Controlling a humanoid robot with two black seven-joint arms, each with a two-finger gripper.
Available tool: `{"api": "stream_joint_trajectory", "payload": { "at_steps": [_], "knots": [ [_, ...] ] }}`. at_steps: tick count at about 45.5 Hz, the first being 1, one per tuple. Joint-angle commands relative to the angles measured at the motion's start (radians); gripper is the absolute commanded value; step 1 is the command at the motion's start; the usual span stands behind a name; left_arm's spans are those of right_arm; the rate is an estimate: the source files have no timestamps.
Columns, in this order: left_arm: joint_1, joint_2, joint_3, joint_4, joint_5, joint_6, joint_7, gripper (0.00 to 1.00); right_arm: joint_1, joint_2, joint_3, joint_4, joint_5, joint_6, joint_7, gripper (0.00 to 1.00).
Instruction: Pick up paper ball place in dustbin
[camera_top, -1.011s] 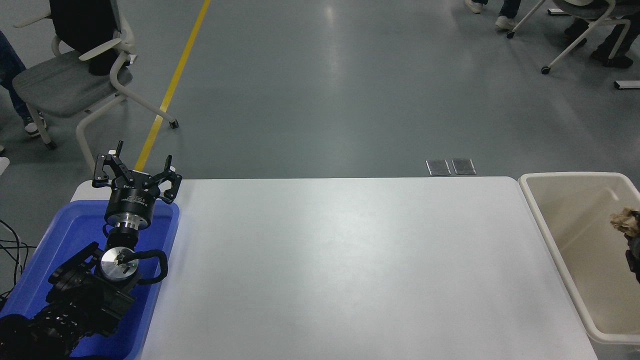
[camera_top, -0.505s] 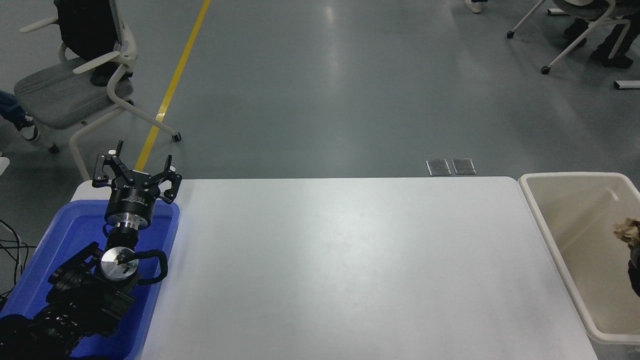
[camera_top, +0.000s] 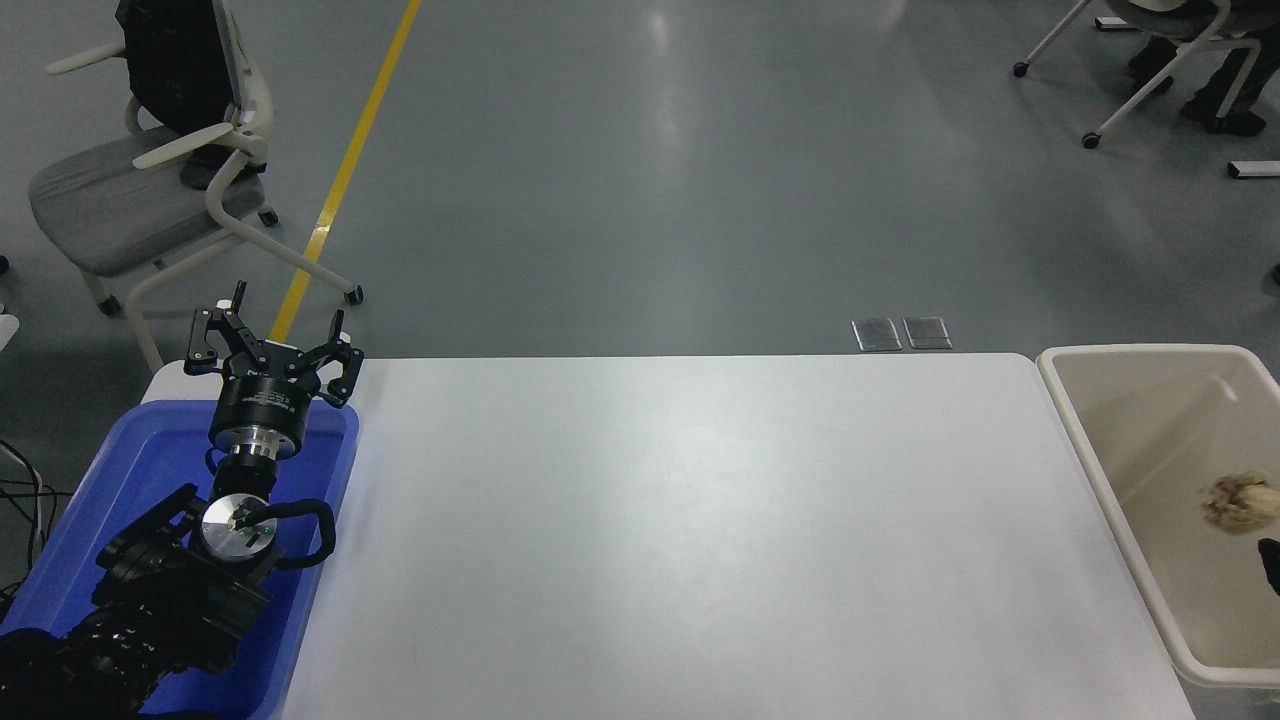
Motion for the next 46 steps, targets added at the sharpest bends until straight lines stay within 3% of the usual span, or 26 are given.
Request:
{"api": "stream_joint_trajectory", "payload": {
  "at_steps": [1,22,35,46],
  "knots": [
    [0.000,0.001,0.000,0.000,0.000,-0.001,0.000,0.99,0.001,-0.001,0.000,0.008,0.000,-0.012,0.000,0.98],
    [0.000,-0.001,0.000,0.000,0.000,-0.001,0.000,0.99,0.040,-0.044,0.055,0.195,-0.009,0.002,0.000,1.00],
    [0.000,-0.001,0.000,0.001,0.000,-0.001,0.000,0.99,-0.029,-0.124,0.409,0.503,-0.017,0.014,0.000,1.00],
    [0.000,-0.001,0.000,0.000,0.000,-0.001,0.000,0.99,-0.058,-0.122,0.597,0.643,-0.015,0.066,0.002,1.00]
  ]
}}
